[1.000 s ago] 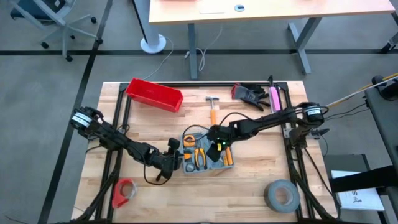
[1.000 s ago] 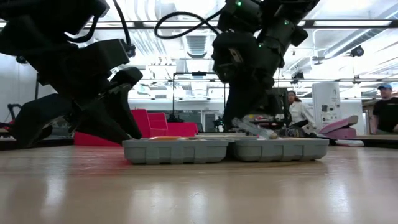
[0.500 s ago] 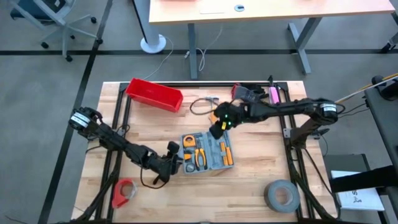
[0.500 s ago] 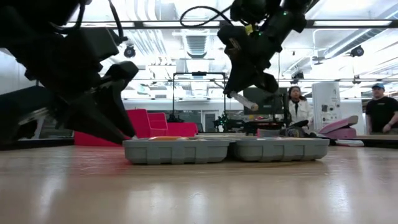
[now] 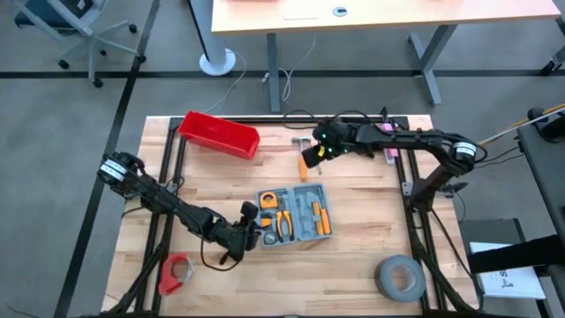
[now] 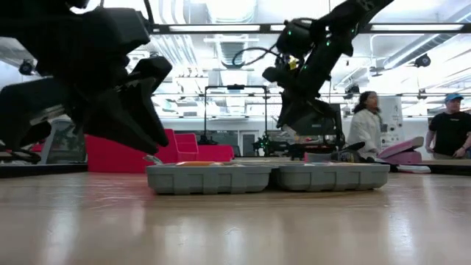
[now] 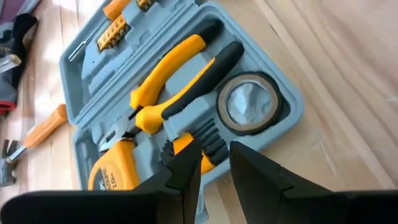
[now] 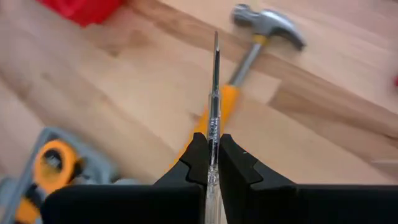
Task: Prefit tool cases
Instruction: Remove the transparent flathead screwdriver from the prefit tool case to the table
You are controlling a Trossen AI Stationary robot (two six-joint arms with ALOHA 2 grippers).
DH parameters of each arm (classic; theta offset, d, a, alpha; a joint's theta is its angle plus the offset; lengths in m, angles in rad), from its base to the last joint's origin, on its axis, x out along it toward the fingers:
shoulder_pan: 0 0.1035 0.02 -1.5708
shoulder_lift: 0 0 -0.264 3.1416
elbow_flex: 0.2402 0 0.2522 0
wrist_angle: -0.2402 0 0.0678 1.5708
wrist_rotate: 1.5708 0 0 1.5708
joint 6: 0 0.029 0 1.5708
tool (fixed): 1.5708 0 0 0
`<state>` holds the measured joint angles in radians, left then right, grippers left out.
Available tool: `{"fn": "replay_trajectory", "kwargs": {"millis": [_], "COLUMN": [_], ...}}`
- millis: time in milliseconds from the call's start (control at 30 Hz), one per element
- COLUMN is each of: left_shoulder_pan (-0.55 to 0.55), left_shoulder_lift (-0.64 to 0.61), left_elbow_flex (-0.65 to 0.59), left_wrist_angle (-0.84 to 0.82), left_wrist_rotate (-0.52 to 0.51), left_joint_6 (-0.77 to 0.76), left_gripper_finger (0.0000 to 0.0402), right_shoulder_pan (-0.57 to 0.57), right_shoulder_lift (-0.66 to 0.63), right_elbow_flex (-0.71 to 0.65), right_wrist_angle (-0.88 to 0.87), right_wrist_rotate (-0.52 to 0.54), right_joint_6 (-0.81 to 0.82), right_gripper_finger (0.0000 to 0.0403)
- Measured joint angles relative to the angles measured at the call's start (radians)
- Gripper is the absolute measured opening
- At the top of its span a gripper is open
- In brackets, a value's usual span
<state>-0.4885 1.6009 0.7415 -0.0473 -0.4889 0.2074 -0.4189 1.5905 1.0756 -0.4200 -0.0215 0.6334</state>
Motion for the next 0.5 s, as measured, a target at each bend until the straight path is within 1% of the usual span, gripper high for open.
{"fn": "replay_trajectory", "kwargs": {"millis": [233, 500], "left_shoulder_pan": [-0.001, -0.001], "left_shoulder_lift": [0.000, 0.000], "left_elbow_flex": [0.030, 0.035], "left_wrist_angle": [-0.034, -0.040], "left_wrist_rotate": [-0.001, -0.003], "left_joint_6": [-0.001, 0.003], "left_gripper_finger": [0.0096, 0.0087], "right_shoulder_pan": [-0.060, -0.075], "right_shoulder_lift": [0.051, 0.127], "right_elbow_flex": [0.000, 0.000], "right_wrist_angle": [-0.047, -0.056], "right_wrist_rotate": [0.015, -0.012], "right_joint_6": [0.027, 0.064], "right_gripper_finger": [0.0003, 0.0003]}}
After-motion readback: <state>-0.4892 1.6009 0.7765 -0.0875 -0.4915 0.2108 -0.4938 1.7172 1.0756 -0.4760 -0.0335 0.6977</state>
